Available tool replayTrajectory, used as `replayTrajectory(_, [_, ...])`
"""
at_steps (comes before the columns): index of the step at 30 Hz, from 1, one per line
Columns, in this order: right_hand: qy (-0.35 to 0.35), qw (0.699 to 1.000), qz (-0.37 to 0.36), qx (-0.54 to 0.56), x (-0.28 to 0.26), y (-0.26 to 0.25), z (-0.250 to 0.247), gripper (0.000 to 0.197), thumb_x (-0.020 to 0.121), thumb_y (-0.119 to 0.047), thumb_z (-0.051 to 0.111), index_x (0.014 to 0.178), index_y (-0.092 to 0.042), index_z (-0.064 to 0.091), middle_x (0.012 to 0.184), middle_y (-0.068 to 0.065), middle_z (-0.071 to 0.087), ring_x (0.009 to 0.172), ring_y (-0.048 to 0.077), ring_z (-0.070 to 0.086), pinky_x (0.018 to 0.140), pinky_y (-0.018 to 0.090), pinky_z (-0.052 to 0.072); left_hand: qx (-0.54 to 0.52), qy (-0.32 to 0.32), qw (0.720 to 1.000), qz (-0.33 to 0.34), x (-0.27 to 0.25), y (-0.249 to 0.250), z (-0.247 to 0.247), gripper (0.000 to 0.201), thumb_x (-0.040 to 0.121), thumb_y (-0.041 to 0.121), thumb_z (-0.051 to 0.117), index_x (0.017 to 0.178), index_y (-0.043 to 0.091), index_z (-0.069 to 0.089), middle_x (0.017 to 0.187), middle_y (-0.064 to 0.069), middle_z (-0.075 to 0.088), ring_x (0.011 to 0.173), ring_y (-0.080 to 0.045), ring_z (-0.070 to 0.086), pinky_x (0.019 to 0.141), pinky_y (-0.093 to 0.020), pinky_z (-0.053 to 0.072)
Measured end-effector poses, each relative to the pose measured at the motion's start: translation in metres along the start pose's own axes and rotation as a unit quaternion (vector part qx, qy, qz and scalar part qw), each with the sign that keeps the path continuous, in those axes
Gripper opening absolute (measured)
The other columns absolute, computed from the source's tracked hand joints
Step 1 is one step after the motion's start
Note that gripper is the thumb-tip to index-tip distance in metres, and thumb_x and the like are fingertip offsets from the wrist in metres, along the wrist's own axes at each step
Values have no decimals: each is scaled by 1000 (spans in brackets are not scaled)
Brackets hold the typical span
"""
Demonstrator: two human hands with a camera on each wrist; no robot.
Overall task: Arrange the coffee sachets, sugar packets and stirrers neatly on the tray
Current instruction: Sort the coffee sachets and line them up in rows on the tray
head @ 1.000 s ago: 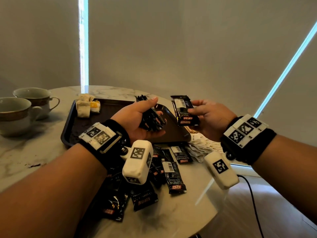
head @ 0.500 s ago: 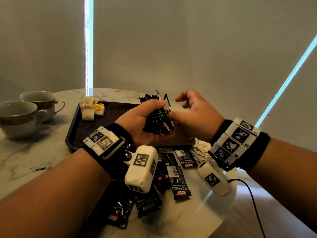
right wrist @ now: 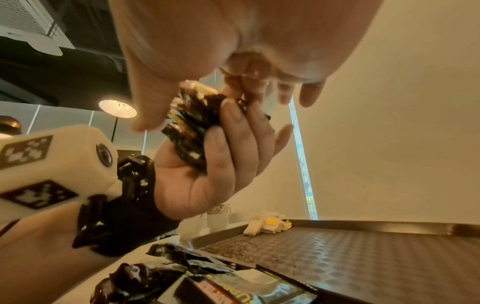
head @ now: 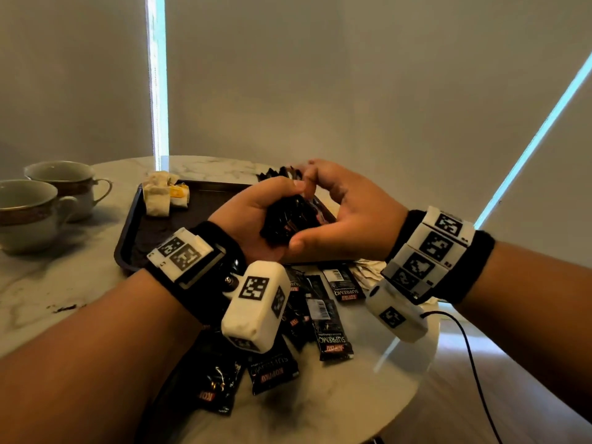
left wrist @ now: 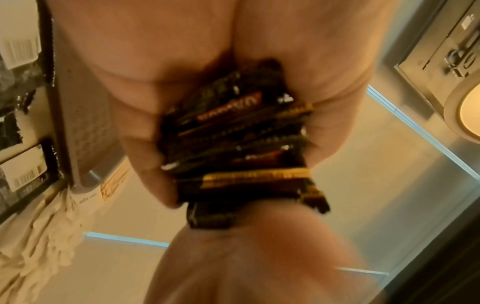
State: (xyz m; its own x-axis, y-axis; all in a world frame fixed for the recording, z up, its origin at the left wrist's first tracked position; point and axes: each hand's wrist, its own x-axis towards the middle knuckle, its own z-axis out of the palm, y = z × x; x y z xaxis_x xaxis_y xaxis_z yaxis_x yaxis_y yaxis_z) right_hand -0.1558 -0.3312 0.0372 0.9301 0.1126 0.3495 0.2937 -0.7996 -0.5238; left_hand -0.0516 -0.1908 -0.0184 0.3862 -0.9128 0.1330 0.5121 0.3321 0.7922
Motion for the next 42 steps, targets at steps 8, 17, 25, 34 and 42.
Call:
replayTrajectory(8, [-224,921,282,-148,-33,29,-6,70,60,-61,83,119,-35,54,110,-10,60,99,11,61,90,38,57,-22,111,991,73,4,12,-6,30,77,26,61,101,9,55,81,-11,66,77,-24,69,70,-40,60])
replayTrajectory(17, [-264,902,292,-177,-60,46,26,57,70,-50,84,116,-36,56,105,-14,61,96,5,58,87,29,52,-14,109,992,62,5,6,-7,31,75,26,64,100,11,56,85,-12,67,82,-26,68,73,-41,60])
replayTrajectory(25, [-161,925,344,-7,-53,57,-8,17,88,-14,71,103,-21,65,90,6,71,77,21,62,73,36,51,-9,113,991,76,6,7,-10,35,74,26,66,104,10,57,86,-13,68,81,-27,70,73,-43,59])
replayTrajectory(34, [-121,884,392,-226,-36,65,1,36,90,-38,70,122,-26,60,113,-5,65,98,13,62,87,31,54,-13,111,990,80,8,6,-14,30,76,25,67,100,11,58,86,-12,69,84,-28,70,75,-44,59])
replayTrajectory(42, [-234,878,341,-242,-35,47,7,59,78,-55,76,128,-38,52,118,-9,61,104,12,59,95,36,53,-23,116,989,85,8,10,-18,23,77,25,65,95,12,59,89,-13,66,90,-29,67,74,-44,59])
